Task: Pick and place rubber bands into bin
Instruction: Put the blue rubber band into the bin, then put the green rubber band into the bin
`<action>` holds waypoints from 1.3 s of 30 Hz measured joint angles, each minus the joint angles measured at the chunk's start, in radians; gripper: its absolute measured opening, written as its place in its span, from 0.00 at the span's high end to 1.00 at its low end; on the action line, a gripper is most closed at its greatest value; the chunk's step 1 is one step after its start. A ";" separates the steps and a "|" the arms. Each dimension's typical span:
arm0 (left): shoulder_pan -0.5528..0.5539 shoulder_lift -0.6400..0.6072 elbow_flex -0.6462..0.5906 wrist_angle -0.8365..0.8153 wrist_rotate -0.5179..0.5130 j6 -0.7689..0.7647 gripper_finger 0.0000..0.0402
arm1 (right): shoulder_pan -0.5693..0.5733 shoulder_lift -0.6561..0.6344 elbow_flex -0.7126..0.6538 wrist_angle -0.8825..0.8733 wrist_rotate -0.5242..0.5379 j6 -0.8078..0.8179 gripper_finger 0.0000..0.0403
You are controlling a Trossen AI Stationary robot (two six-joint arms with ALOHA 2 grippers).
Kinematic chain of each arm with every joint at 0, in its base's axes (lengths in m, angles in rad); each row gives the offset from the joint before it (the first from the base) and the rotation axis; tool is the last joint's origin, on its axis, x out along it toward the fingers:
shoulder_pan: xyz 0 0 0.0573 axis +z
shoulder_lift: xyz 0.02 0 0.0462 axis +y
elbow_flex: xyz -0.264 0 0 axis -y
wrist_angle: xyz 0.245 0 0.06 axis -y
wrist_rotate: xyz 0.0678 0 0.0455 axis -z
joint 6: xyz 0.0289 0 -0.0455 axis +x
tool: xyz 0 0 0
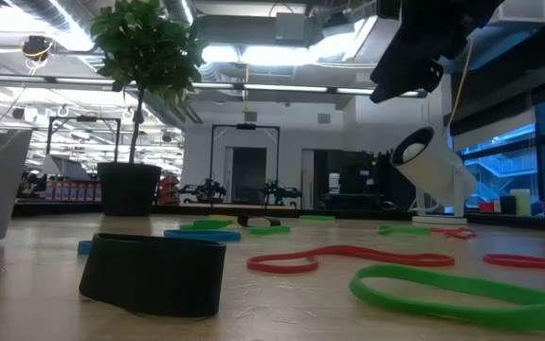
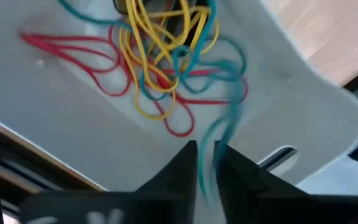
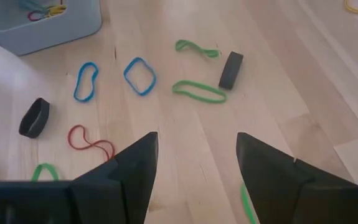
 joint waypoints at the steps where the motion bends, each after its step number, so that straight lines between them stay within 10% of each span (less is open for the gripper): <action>1: 0.000 0.005 0.000 0.001 0.010 -0.007 0.84 | 0.000 0.000 0.000 0.001 0.000 0.000 0.46; 8: 0.000 -0.058 0.000 0.000 -0.013 -0.098 0.63 | 0.000 0.000 0.000 0.001 -0.016 0.005 0.46; 20: 0.146 -0.274 0.000 -0.002 -0.566 0.080 0.59 | 0.007 0.000 0.000 -0.099 -0.036 0.110 0.49; 32: 0.645 -0.105 0.000 0.281 -0.382 0.810 0.62 | 0.112 0.000 0.000 -0.353 -0.127 0.187 0.66; 39: 0.824 0.090 0.000 0.344 -0.204 0.931 0.55 | 0.188 0.000 -0.001 -0.362 -0.123 0.215 0.70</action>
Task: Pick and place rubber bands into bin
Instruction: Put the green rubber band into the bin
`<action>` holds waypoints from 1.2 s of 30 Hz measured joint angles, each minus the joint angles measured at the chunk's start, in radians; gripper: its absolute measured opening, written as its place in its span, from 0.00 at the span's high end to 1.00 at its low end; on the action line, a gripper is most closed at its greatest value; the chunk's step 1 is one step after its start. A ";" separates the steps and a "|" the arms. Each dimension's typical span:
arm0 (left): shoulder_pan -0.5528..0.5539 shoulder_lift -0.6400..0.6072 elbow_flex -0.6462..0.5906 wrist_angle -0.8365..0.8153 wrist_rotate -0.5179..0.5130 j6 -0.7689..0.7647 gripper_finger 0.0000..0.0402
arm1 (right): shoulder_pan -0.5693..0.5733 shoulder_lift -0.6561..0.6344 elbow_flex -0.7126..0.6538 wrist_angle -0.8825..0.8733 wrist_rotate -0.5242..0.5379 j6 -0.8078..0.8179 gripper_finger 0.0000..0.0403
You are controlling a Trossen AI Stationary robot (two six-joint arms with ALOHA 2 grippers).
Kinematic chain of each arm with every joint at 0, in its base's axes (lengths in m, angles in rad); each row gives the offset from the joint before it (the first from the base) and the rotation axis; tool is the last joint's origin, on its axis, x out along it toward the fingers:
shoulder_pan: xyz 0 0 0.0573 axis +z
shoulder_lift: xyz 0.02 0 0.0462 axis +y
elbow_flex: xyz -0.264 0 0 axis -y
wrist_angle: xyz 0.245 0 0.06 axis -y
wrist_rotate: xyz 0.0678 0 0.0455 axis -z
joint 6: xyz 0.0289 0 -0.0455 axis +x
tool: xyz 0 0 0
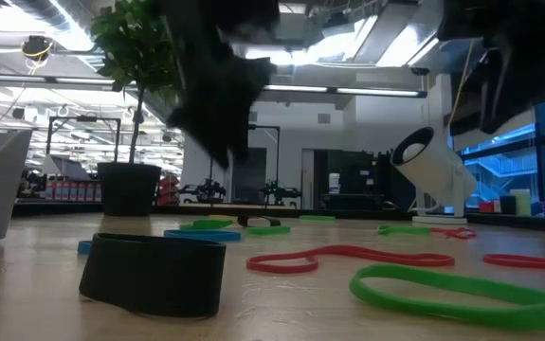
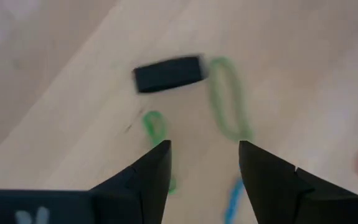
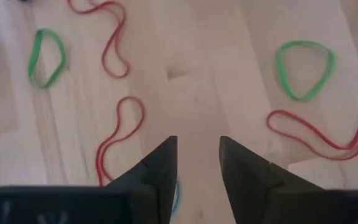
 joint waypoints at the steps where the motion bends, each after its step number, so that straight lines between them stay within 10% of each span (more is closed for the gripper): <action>1: 0.014 0.023 0.000 -0.005 0.014 -0.002 0.54 | 0.009 -0.001 -0.005 0.005 0.000 -0.001 0.70; 15: 0.047 0.173 -0.001 -0.083 0.015 -0.049 0.55 | 0.024 -0.226 -0.285 0.203 -0.077 0.088 0.81; 24: -0.009 0.165 0.023 -0.108 0.092 -0.188 0.97 | 0.024 -0.309 -0.384 0.309 -0.076 0.038 0.83; 36: -0.273 0.013 0.364 -0.632 0.041 -0.517 0.99 | 0.022 -0.292 -0.406 0.329 -0.076 -0.062 0.83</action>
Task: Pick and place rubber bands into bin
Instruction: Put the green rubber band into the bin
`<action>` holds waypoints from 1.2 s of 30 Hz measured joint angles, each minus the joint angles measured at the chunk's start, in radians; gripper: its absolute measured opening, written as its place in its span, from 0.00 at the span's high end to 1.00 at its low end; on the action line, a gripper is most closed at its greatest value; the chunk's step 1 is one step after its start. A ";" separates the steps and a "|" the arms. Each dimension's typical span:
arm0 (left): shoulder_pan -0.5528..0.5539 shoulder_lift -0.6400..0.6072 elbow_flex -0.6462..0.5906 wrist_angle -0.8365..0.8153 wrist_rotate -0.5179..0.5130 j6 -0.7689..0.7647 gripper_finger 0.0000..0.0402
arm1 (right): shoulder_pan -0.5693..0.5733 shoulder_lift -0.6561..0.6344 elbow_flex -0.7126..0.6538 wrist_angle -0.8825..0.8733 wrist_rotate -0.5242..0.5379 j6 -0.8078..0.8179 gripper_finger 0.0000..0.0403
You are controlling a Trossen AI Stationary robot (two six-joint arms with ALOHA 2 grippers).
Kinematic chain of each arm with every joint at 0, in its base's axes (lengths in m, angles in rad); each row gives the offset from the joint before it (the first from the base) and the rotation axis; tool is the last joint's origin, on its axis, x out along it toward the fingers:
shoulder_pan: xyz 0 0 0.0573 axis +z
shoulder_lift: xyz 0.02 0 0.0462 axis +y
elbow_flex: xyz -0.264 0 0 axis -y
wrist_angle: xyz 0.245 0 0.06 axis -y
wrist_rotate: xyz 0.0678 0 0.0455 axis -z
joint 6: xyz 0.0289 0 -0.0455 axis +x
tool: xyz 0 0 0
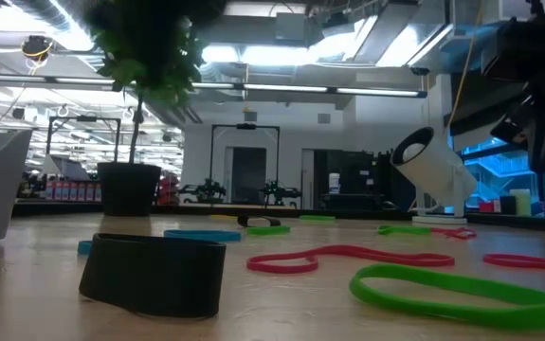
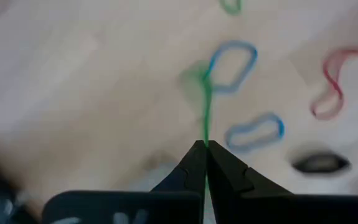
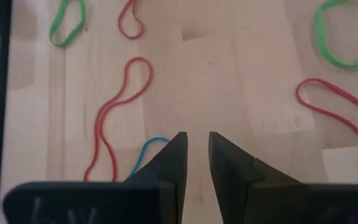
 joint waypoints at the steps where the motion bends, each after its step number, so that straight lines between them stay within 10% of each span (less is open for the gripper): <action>1: -0.028 -0.008 0.021 -0.014 0.003 -0.043 0.99 | 0.000 0.002 0.000 0.000 0.000 -0.001 0.83; 15: -0.381 -0.006 -0.092 0.008 0.188 -0.698 0.99 | -0.003 0.008 0.000 0.036 0.027 -0.027 0.83; 25: -0.431 -0.005 -0.400 0.320 0.298 -0.825 0.99 | -0.003 0.009 0.000 0.132 0.026 -0.039 0.83; 36: -0.427 -0.009 -0.422 0.304 0.353 -0.834 0.76 | -0.003 0.008 0.000 0.139 0.024 0.010 0.83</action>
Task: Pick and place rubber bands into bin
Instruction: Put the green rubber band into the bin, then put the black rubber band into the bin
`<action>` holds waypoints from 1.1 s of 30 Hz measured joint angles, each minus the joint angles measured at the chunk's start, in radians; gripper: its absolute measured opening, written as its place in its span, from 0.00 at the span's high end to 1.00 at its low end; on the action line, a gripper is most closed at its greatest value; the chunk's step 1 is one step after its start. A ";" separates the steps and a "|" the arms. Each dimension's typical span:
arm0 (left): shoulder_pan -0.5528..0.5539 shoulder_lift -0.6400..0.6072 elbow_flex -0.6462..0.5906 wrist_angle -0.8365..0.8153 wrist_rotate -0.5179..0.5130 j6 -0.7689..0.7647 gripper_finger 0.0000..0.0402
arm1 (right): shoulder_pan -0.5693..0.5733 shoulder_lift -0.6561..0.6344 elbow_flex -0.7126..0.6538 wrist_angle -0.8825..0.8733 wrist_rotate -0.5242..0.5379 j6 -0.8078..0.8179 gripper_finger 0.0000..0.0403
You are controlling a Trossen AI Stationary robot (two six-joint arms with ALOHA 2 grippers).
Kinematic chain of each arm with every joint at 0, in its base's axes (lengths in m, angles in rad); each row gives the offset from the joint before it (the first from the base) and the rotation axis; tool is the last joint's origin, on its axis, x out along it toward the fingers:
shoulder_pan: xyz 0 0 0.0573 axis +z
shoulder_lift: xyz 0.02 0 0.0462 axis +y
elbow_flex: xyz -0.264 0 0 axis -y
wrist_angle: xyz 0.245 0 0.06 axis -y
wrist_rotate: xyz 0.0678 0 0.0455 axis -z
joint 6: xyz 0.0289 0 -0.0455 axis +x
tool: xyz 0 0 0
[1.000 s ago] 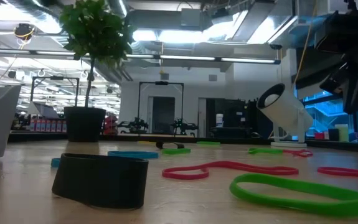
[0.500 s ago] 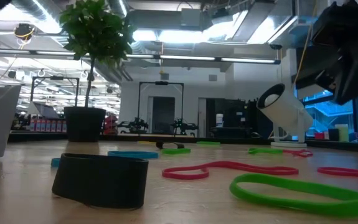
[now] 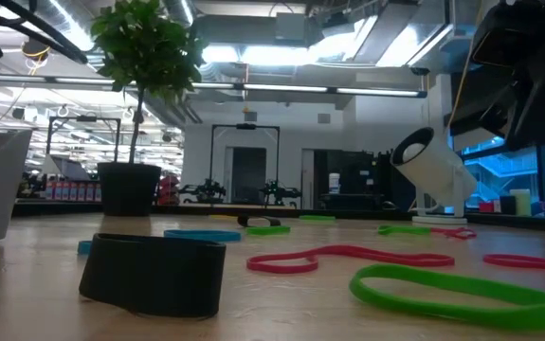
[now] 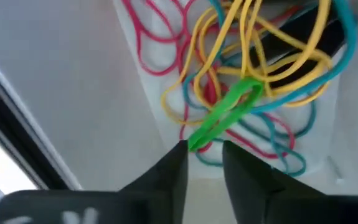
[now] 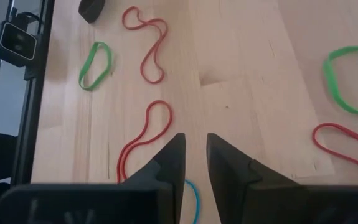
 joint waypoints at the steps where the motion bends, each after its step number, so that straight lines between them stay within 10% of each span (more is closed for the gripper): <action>1: 0.000 -0.006 0.000 -0.003 0.006 0.006 0.74 | 0.000 0.000 0.000 0.000 0.000 0.000 0.83; 7: 0.014 -0.078 0.044 -0.115 -0.061 0.042 0.63 | 0.000 0.000 0.000 0.001 0.002 -0.004 0.83; 16: 0.184 -0.277 0.064 -0.157 -0.555 0.400 0.65 | -0.014 0.000 0.000 0.058 0.090 0.030 0.83; 24: 0.588 -0.242 0.064 0.132 -0.460 1.293 0.69 | -0.066 0.000 0.000 0.150 0.092 0.174 0.83; 33: 0.850 0.062 0.129 0.460 -0.223 2.097 0.65 | -0.100 0.002 0.001 0.157 0.092 0.290 0.83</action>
